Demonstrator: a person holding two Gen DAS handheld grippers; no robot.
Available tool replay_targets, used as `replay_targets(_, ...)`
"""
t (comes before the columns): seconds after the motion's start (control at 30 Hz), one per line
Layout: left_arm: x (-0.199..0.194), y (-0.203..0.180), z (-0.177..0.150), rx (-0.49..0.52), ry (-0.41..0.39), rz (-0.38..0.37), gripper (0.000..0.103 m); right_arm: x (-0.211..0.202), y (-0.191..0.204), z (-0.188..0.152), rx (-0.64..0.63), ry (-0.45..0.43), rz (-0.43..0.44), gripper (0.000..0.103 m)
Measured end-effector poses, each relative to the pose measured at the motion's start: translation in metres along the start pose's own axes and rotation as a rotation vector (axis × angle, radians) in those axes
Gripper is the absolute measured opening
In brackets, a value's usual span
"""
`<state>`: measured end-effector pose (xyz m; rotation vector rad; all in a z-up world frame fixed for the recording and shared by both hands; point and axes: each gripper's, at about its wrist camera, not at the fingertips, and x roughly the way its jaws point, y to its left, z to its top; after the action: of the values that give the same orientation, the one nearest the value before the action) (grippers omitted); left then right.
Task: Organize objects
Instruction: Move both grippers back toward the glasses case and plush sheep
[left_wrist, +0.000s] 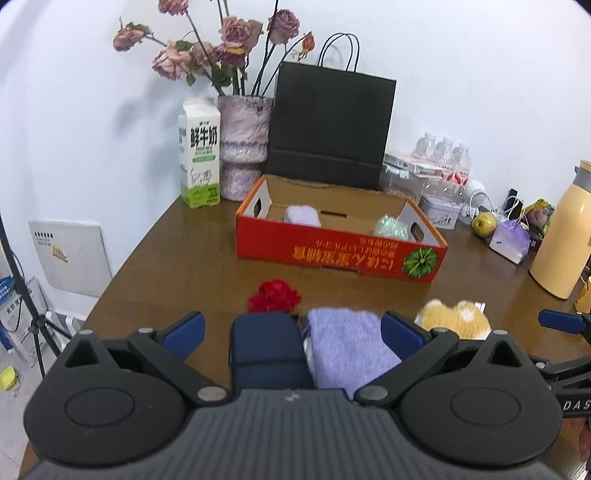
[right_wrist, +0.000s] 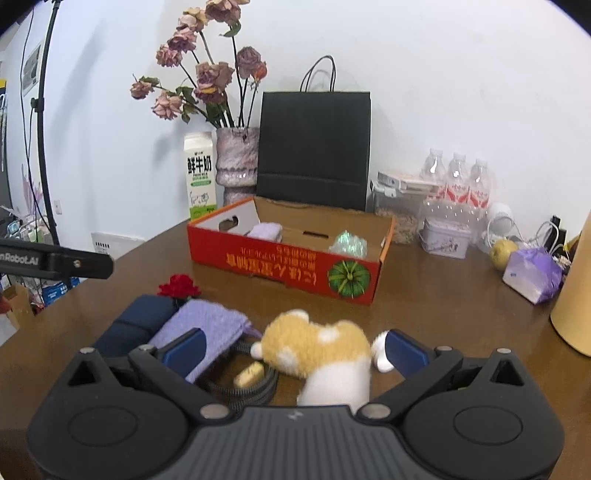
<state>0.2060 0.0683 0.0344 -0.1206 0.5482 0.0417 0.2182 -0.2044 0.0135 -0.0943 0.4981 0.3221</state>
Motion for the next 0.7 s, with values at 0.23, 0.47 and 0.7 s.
replay_targets(0.23,-0.004,0.015,-0.025,-0.036,-0.003,0.01,0.103,0.0,-0.003,-0.023,0.015,0.036,-0.005,0.103)
replay_targets(0.47,0.0,0.027,-0.049,-0.058,0.029,0.003,0.103,0.004,-0.011,-0.042,0.025,0.073,-0.018,0.103)
replay_targets(0.7,0.01,0.034,-0.057,-0.087,0.062,0.006,0.103,0.012,-0.016,-0.052,0.044,0.1,-0.014,0.103)
